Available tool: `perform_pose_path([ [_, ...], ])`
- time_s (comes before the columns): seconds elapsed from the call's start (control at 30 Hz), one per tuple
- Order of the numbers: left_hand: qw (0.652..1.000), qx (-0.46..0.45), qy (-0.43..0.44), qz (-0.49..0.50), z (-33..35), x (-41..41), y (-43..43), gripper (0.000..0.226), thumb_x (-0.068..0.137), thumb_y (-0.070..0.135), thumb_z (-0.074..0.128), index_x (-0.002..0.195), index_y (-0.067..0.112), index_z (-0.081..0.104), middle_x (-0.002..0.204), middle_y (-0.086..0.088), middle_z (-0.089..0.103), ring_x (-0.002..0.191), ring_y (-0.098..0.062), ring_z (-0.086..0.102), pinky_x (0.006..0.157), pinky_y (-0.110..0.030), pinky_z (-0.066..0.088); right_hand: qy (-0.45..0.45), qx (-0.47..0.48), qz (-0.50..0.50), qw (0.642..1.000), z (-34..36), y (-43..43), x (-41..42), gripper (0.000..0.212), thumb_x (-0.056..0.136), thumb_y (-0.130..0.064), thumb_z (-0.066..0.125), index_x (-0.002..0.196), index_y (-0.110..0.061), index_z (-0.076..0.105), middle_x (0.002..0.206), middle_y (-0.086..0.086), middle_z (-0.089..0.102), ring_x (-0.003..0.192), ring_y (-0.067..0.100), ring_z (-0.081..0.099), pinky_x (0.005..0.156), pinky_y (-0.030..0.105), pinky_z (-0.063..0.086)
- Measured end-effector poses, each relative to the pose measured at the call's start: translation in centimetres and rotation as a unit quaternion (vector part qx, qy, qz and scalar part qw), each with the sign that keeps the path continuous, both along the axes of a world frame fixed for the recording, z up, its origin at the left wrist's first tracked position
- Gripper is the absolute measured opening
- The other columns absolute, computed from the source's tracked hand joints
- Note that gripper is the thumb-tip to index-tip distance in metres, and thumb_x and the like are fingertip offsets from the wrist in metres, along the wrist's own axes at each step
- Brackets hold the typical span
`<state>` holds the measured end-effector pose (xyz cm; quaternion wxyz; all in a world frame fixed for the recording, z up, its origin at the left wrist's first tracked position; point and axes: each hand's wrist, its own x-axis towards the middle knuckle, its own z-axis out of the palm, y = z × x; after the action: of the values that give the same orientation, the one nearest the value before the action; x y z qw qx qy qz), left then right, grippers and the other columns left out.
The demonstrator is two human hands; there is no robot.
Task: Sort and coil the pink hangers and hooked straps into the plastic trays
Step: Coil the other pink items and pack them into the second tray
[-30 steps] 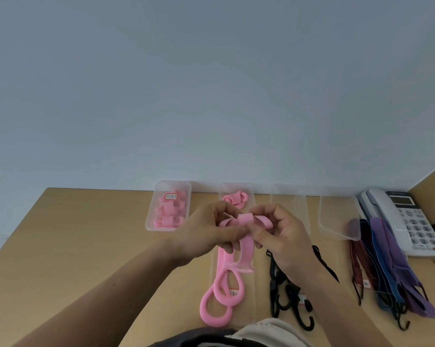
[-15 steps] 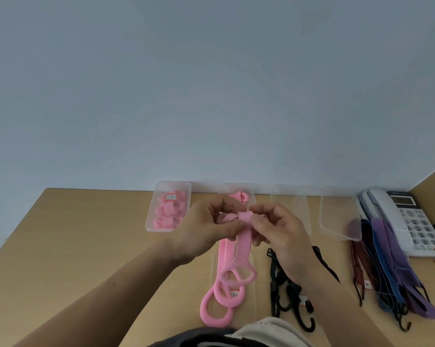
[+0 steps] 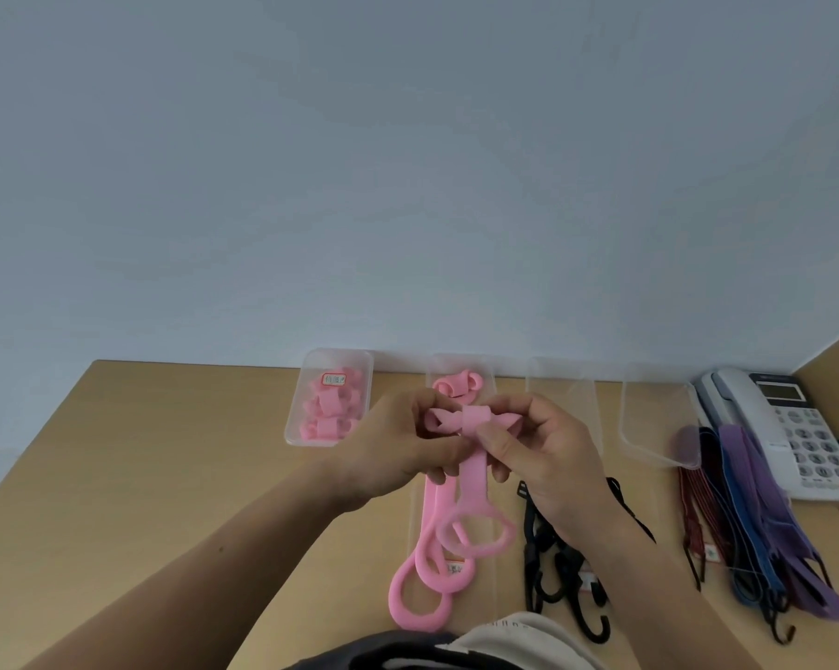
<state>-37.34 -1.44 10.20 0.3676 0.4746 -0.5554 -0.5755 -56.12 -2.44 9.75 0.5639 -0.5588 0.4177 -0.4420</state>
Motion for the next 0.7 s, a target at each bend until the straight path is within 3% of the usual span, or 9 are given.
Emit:
perform_pose_path([
  [0.07,1.0,0.013,0.007,-0.001,0.1,0.1,0.0,0.026,0.081,0.017,0.072,0.1,0.002,0.064,0.087,-0.021,0.071,0.072,-0.025,0.065,0.067,-0.033,0.057,-0.001,-0.003,0.007,1.0,0.1,0.2,0.1,0.022,0.078,-0.016,0.075,0.099,-0.013,0.068,0.068,0.0,0.064,0.053,0.015,0.055,0.054,0.023,0.049],
  [0.2,0.997,0.056,0.053,0.023,0.4,-0.1,0.1,0.038,0.082,0.025,0.069,0.104,-0.004,0.061,0.079,-0.014,0.069,0.07,-0.026,0.062,0.065,-0.032,0.056,-0.021,0.004,0.025,0.999,-0.1,0.3,0.0,0.025,0.082,0.004,0.071,0.104,-0.004,0.064,0.075,-0.005,0.069,0.06,0.006,0.061,0.058,0.018,0.05],
  [0.33,0.996,0.051,0.069,0.036,0.4,-0.3,0.4,0.034,0.083,0.019,0.07,0.107,-0.004,0.06,0.076,-0.014,0.067,0.068,-0.026,0.061,0.062,-0.031,0.055,-0.005,0.0,0.023,1.0,-0.2,0.5,-0.1,0.029,0.08,0.007,0.073,0.105,-0.007,0.065,0.084,0.0,0.069,0.068,0.009,0.063,0.062,0.021,0.051],
  [0.4,0.996,0.033,0.075,0.037,0.5,-0.3,0.6,0.031,0.083,0.016,0.071,0.107,-0.003,0.061,0.077,-0.011,0.068,0.069,-0.024,0.063,0.062,-0.03,0.054,-0.016,0.007,0.026,1.0,-0.1,0.6,-0.2,0.029,0.079,0.003,0.074,0.105,-0.008,0.065,0.083,0.003,0.068,0.064,0.013,0.062,0.06,0.024,0.05],
  [0.5,0.995,0.0,0.081,0.054,0.7,-0.5,0.7,0.028,0.078,0.012,0.073,0.103,0.003,0.064,0.078,-0.009,0.067,0.069,-0.022,0.064,0.061,-0.029,0.053,-0.041,0.038,0.009,0.998,-0.1,0.7,0.0,0.029,0.077,-0.018,0.071,0.104,-0.008,0.065,0.079,0.01,0.065,0.059,0.02,0.058,0.056,0.03,0.049],
  [0.6,0.995,-0.025,0.077,0.062,0.5,-0.7,0.9,0.023,0.082,-0.003,0.073,0.103,-0.001,0.062,0.083,-0.014,0.063,0.071,-0.025,0.059,0.064,-0.031,0.053,-0.03,0.065,0.001,0.997,-0.2,0.7,0.0,0.028,0.078,-0.034,0.078,0.096,-0.013,0.069,0.074,0.012,0.066,0.061,0.024,0.06,0.054,0.033,0.048],
  [0.7,0.996,-0.042,0.063,0.053,0.3,-0.8,1.2,0.022,0.084,-0.008,0.07,0.104,-0.003,0.06,0.087,-0.02,0.061,0.075,-0.029,0.059,0.066,-0.033,0.053,-0.012,0.068,-0.001,0.998,-0.4,0.8,-0.1,0.022,0.083,-0.028,0.074,0.092,-0.009,0.069,0.071,0.021,0.063,0.058,0.026,0.057,0.053,0.035,0.048],
])
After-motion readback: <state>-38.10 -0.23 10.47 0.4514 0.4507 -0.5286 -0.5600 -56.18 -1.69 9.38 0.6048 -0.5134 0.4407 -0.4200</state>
